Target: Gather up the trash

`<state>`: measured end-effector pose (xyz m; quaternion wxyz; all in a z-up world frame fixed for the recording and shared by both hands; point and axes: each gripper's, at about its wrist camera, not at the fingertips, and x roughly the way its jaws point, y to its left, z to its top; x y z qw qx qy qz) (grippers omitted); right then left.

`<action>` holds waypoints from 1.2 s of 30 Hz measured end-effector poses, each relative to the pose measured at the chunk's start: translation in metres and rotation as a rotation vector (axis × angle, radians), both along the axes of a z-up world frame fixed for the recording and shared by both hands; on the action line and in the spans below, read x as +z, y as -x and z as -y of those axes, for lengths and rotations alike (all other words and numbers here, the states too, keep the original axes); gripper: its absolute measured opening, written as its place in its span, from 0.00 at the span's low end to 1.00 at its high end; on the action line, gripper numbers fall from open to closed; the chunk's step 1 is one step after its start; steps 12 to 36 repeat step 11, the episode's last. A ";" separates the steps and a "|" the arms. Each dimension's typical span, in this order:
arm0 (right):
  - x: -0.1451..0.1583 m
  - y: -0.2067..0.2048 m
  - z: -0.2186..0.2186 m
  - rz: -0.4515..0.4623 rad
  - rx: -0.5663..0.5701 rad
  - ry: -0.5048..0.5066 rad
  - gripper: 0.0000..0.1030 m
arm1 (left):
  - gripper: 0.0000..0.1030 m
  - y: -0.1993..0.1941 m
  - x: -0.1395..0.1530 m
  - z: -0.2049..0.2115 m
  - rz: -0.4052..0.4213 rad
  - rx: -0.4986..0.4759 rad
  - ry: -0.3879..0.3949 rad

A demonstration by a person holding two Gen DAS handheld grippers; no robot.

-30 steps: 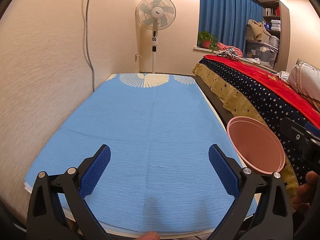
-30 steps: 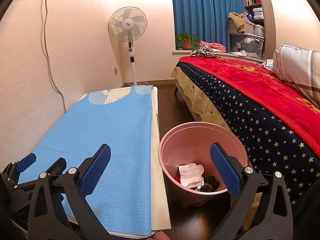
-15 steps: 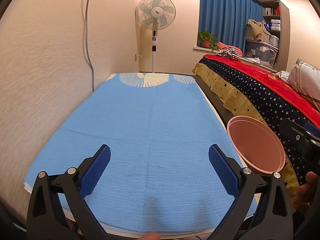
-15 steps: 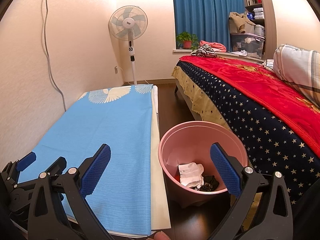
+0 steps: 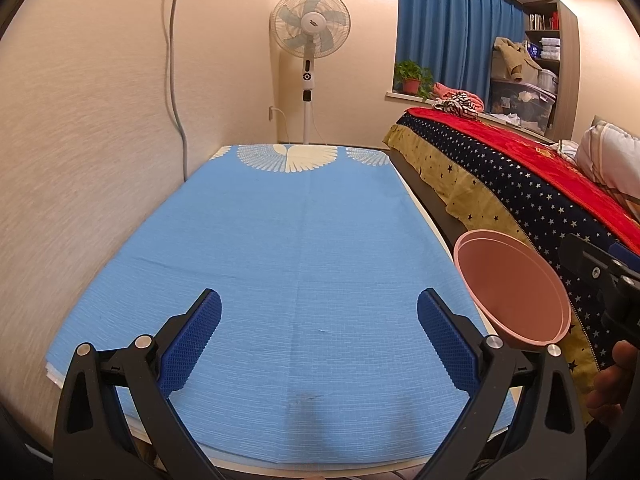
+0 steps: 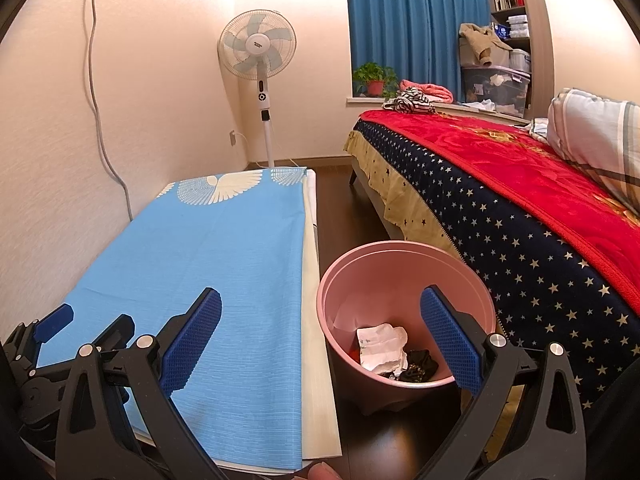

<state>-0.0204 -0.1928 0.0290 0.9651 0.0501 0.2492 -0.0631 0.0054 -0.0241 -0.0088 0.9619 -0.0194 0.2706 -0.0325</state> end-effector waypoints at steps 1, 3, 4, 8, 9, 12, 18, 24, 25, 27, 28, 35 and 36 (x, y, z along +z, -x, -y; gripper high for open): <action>0.000 0.000 0.000 0.000 0.000 0.001 0.95 | 0.92 0.000 0.000 0.000 0.000 0.000 0.001; 0.000 0.000 0.000 -0.001 0.000 0.001 0.95 | 0.92 0.000 -0.001 0.001 0.001 0.003 0.000; 0.000 0.000 0.000 -0.002 -0.001 0.001 0.95 | 0.92 -0.001 0.000 0.001 0.001 0.005 -0.001; 0.000 0.000 0.000 -0.001 0.000 0.001 0.95 | 0.92 -0.003 0.001 0.001 -0.002 0.012 -0.004; 0.000 0.000 0.000 -0.001 0.000 0.002 0.95 | 0.93 -0.003 0.001 0.001 -0.002 0.014 -0.005; 0.000 0.000 0.000 -0.002 -0.001 0.001 0.95 | 0.92 -0.004 0.001 0.001 -0.003 0.016 -0.005; 0.000 0.000 0.000 -0.002 -0.001 0.001 0.95 | 0.92 -0.004 0.001 0.001 -0.003 0.016 -0.005; 0.000 0.000 0.000 -0.002 -0.001 0.001 0.95 | 0.92 -0.004 0.001 0.001 -0.003 0.016 -0.005; 0.000 0.000 0.000 -0.002 -0.001 0.001 0.95 | 0.92 -0.004 0.001 0.001 -0.003 0.016 -0.005; 0.000 0.000 0.000 -0.002 -0.001 0.001 0.95 | 0.92 -0.004 0.001 0.001 -0.003 0.016 -0.005; 0.000 0.000 0.000 -0.002 -0.001 0.001 0.95 | 0.92 -0.004 0.001 0.001 -0.003 0.016 -0.005; 0.000 0.000 0.000 -0.002 -0.001 0.001 0.95 | 0.92 -0.004 0.001 0.001 -0.003 0.016 -0.005; 0.000 0.000 0.000 -0.002 -0.001 0.001 0.95 | 0.92 -0.004 0.001 0.001 -0.003 0.016 -0.005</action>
